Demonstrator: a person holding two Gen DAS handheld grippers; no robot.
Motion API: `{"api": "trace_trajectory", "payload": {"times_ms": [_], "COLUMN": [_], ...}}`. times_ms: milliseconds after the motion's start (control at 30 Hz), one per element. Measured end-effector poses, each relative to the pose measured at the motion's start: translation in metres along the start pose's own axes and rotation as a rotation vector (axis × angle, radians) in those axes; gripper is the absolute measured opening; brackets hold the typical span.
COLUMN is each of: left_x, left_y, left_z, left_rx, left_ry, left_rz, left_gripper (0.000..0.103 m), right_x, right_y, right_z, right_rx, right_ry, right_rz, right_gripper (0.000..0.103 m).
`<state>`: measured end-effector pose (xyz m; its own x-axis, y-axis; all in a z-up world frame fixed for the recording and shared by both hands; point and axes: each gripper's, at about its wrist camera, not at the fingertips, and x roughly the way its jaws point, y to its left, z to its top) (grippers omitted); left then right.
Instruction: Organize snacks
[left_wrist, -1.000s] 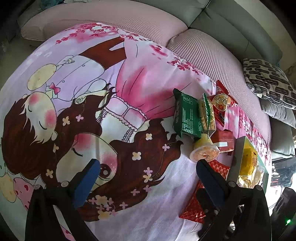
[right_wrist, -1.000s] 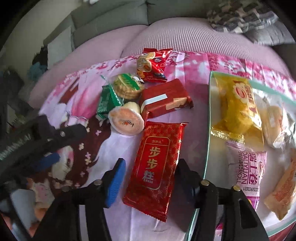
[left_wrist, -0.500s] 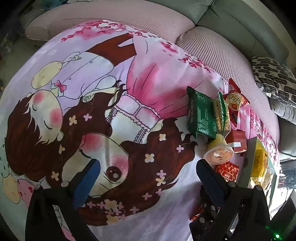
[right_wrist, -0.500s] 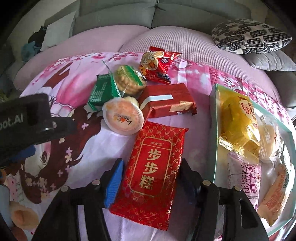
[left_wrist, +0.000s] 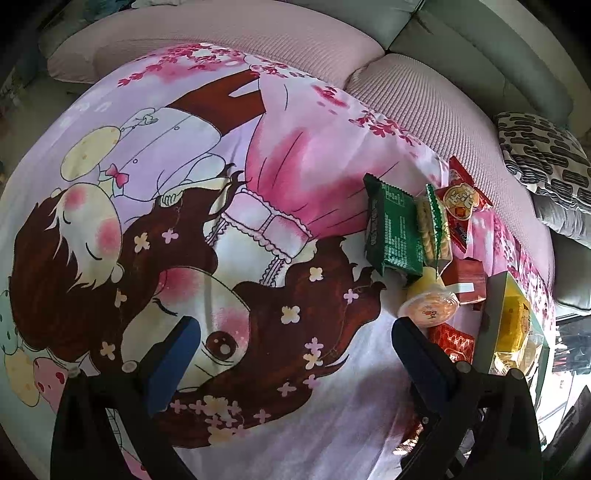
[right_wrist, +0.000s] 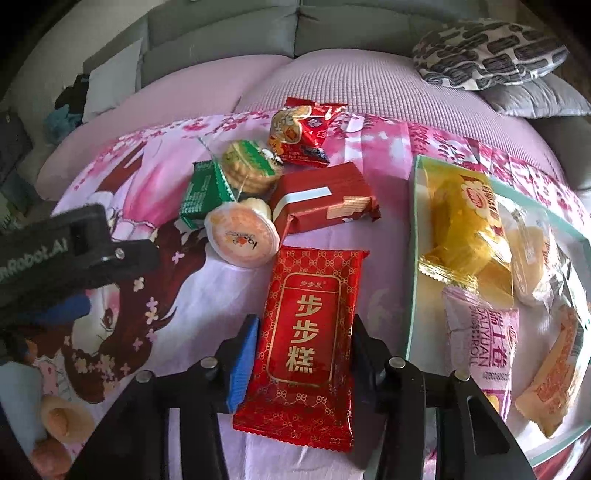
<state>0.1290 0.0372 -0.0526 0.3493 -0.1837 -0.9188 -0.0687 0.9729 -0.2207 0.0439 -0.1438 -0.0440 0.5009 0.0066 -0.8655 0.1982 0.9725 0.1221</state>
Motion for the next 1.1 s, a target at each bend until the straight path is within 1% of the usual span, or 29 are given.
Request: {"api": "trace_trajectory", "payload": {"times_ms": [333,433,633,767,833,900,1033,1067,1100], "left_x": [-0.005,-0.007,-0.009,-0.006,-0.007,-0.007,-0.001,-0.001,-0.001], "left_y": [-0.005,-0.011,-0.021,-0.037,-0.049,-0.062,-0.079,-0.079,-0.081], "left_z": [-0.001,-0.001,-0.003,-0.006,-0.007,-0.008,-0.008,-0.007,-0.006], "left_rx": [0.011,0.02,0.031,0.07,0.1,0.131,0.157,0.16,0.163], "left_ry": [-0.004,-0.008,-0.004,0.0,-0.019,-0.041,-0.06,-0.063,-0.067], "left_rz": [-0.003,-0.003,-0.01,-0.026,-0.043,-0.045,-0.064,-0.064,-0.064], "left_gripper": [0.103,0.103,0.103,0.103,0.103,0.103,0.102,0.101,0.097], "right_x": [-0.025,-0.029,-0.046,-0.06,-0.066,-0.071,-0.075,-0.076,-0.076], "right_y": [-0.004,-0.008,-0.02,-0.033,-0.039,-0.048,-0.068,-0.074,-0.077], "right_z": [0.002,0.003,0.009,0.014,0.016,0.017,0.018,0.019,0.019], "right_rx": [0.01,0.034,0.071,0.107,0.122,0.144,0.194,0.211,0.221], "right_ry": [-0.034,-0.032,-0.063,-0.101,-0.117,-0.128,-0.137,-0.139,-0.14], "right_rz": [0.017,0.041,0.059,0.064,0.061,0.063,0.066,0.065,0.065], "right_gripper": [0.049,0.049,0.049,0.049,0.049,0.049,0.049,0.049,0.049]}}
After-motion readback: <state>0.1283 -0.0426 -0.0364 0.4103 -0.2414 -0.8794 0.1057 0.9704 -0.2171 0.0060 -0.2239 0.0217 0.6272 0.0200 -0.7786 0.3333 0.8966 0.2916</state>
